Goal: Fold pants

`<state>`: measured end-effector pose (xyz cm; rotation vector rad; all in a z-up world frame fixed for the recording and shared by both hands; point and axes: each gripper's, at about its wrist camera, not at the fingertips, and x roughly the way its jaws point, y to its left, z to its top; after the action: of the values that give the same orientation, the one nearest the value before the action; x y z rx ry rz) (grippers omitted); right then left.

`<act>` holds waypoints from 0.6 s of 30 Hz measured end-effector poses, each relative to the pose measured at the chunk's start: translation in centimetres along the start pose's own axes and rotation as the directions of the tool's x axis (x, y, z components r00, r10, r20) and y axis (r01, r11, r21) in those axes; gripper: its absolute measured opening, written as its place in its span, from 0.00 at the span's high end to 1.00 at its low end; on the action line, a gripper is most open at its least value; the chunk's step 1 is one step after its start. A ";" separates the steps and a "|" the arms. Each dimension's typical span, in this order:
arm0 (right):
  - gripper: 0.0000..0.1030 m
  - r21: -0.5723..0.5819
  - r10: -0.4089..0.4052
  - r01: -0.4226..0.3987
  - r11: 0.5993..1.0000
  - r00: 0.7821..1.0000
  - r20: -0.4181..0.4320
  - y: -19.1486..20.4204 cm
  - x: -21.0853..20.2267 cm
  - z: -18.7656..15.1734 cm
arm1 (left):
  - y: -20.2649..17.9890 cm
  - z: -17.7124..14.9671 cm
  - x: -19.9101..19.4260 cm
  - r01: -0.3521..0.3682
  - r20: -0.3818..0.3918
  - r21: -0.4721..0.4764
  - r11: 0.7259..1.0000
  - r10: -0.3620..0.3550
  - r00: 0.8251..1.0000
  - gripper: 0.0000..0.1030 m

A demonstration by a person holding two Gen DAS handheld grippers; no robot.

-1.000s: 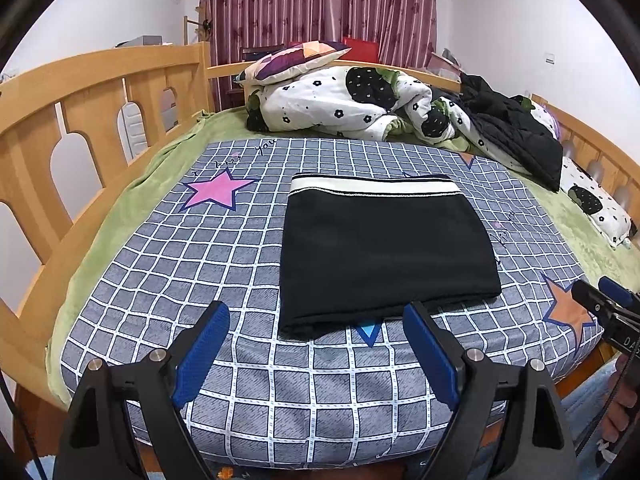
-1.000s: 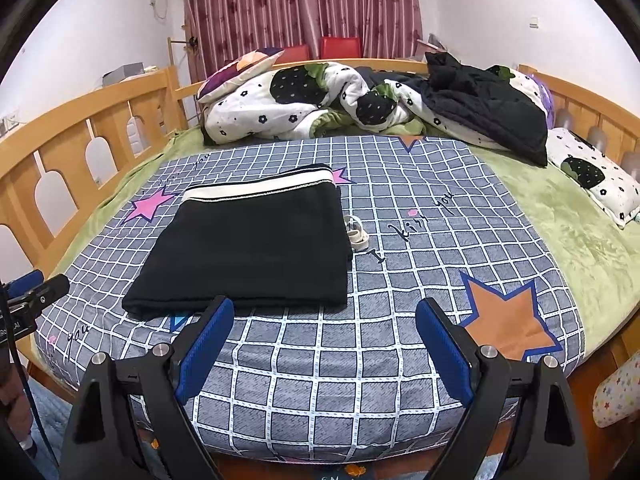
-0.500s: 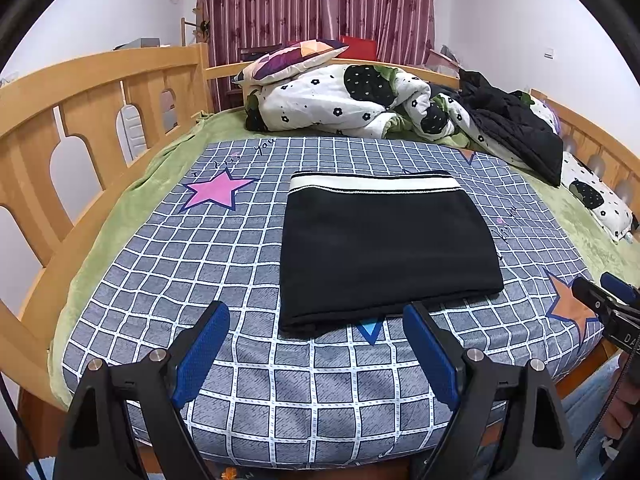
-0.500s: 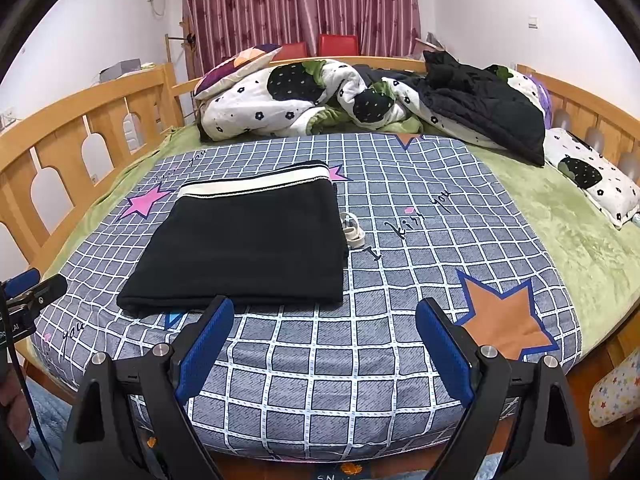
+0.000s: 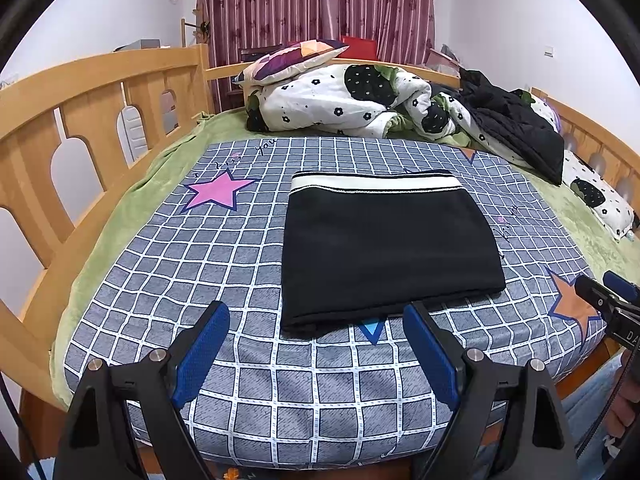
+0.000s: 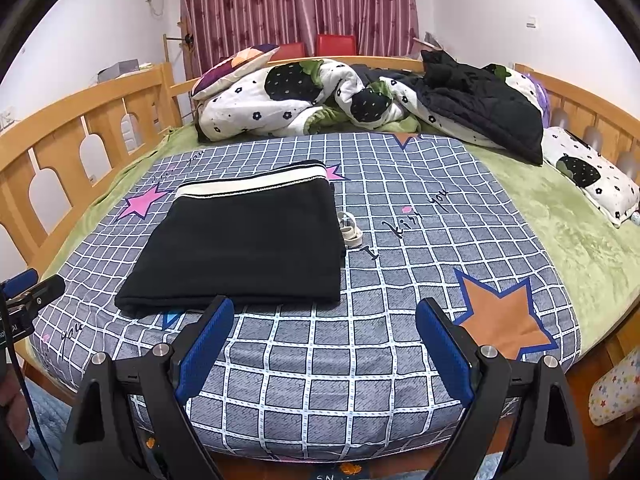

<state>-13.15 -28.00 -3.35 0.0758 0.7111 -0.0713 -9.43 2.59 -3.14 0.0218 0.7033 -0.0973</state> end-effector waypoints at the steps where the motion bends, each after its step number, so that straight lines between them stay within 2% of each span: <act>1: 0.12 -0.001 0.000 0.000 1.000 1.000 0.001 0.0 0.0 0.0 | 0.0 0.0 0.0 0.000 -0.001 -0.002 1.000 0.000 1.000 0.15; 18: 0.12 0.003 0.008 -0.008 1.000 1.000 0.011 0.3 -0.1 0.0 | 0.0 -0.1 -0.1 0.000 0.004 -0.001 1.000 0.000 1.000 0.15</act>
<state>-13.19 -27.68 -3.27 0.0811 0.6992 -0.0648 -9.51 2.61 -3.13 0.0211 0.6992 -0.0967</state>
